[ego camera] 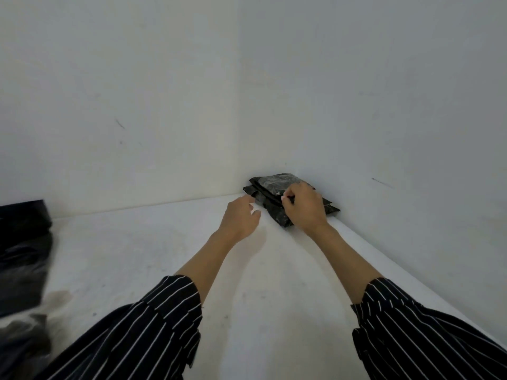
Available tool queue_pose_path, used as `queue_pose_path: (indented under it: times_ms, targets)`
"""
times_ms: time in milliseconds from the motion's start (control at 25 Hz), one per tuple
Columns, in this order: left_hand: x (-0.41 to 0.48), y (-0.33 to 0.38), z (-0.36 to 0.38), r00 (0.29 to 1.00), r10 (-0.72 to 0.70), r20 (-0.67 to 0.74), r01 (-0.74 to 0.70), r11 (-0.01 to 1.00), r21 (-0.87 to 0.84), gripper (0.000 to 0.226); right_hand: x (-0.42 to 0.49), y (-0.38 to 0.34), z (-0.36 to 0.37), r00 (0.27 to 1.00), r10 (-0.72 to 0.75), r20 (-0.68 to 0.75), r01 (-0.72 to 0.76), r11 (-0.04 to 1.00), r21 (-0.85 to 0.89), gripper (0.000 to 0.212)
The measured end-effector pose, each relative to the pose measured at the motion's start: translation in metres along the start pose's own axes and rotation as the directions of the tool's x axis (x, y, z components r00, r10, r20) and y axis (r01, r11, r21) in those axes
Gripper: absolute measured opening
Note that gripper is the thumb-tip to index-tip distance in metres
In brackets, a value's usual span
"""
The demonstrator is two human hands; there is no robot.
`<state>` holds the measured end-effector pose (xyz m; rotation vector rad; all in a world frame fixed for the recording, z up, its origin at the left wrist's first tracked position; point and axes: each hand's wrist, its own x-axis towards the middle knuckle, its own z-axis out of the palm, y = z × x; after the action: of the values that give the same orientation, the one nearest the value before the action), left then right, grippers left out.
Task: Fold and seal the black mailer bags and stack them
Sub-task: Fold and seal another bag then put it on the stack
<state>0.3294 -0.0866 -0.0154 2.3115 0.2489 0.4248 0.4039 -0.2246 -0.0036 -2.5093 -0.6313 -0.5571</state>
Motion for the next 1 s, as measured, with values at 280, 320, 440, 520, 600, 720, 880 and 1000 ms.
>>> queue_pose_path:
  times_ms: [280, 320, 440, 520, 600, 720, 880, 1000]
  targets:
    - [-0.117, -0.028, -0.079, 0.996, -0.01, -0.085, 0.035, 0.952, 0.305, 0.018, -0.094, -0.089, -0.029, 0.963, -0.175, 0.204, 0.171, 0.985, 0.038, 0.02]
    - [-0.139, -0.032, -0.092, 0.995, -0.013, -0.095, 0.045, 0.939, 0.34, 0.018, -0.11, -0.103, -0.032, 0.952, -0.203, 0.228, 0.198, 0.979, 0.046, 0.02]
    - [-0.199, -0.048, -0.131, 0.993, -0.033, -0.118, 0.081, 0.897, 0.435, 0.019, -0.153, -0.145, -0.039, 0.92, -0.28, 0.274, 0.272, 0.96, 0.068, 0.019]
    - [-0.24, -0.06, -0.157, 0.987, -0.054, -0.15, 0.121, 0.865, 0.487, 0.019, -0.181, -0.172, -0.041, 0.894, -0.335, 0.296, 0.327, 0.942, 0.079, 0.02]
    - [-0.275, -0.072, -0.179, 0.977, -0.059, -0.206, 0.161, 0.837, 0.522, 0.019, -0.206, -0.196, -0.041, 0.869, -0.384, 0.311, 0.377, 0.922, 0.084, 0.022]
    - [-0.318, -0.085, -0.204, 0.955, -0.107, -0.276, 0.238, 0.833, 0.5, 0.03, -0.236, -0.227, -0.036, 0.843, -0.416, 0.342, 0.414, 0.907, 0.082, 0.028]
    - [-0.339, -0.094, -0.216, 0.943, -0.237, -0.234, 0.324, 0.815, 0.48, 0.048, -0.265, -0.256, -0.019, 0.859, -0.338, 0.384, 0.36, 0.933, 0.013, 0.046]
    - [-0.34, -0.107, -0.212, 0.92, -0.349, -0.176, 0.389, 0.773, 0.501, 0.059, -0.279, -0.271, -0.004, 0.878, -0.162, 0.45, 0.175, 0.985, 0.014, 0.058]
